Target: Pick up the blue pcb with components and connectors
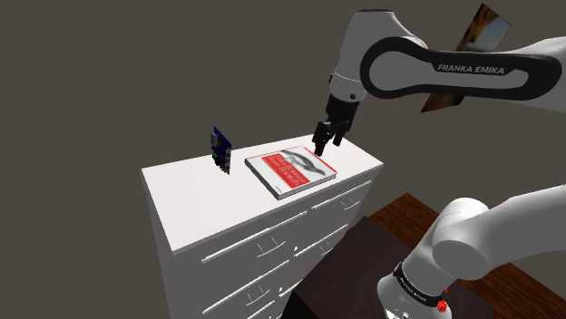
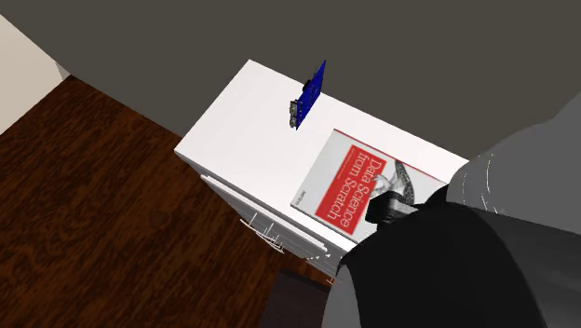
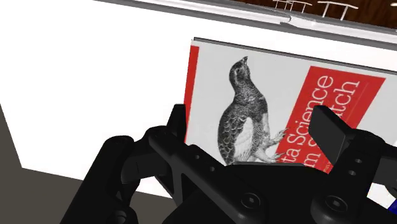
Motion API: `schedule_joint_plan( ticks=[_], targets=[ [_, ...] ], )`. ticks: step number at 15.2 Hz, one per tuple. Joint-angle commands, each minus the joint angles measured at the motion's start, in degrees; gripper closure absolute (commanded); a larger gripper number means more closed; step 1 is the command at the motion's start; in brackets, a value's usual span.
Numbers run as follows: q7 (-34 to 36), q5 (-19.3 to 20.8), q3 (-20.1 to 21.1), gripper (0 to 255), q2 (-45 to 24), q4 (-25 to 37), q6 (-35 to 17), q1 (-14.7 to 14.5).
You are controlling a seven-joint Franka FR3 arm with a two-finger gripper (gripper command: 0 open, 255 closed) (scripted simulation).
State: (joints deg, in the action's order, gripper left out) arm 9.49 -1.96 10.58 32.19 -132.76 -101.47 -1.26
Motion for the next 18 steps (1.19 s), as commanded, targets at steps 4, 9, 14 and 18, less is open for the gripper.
schedule_joint_plan(
  ticks=[4, 9, 14, 18],
  targets=[
    [6.78, -0.6, 4.59, 0, -8.85, 7.27, -2.36, -0.36],
    [13.78, 0.87, 8.76, 0, -18.54, 16.47, -3.4, -0.61],
    [21.06, 4.41, 12.31, 0, -29.18, 27.67, -2.89, -1.51],
    [26.73, 8.5, 14.19, 0, -38.57, 38.52, -1.0, -3.54]
  ],
)
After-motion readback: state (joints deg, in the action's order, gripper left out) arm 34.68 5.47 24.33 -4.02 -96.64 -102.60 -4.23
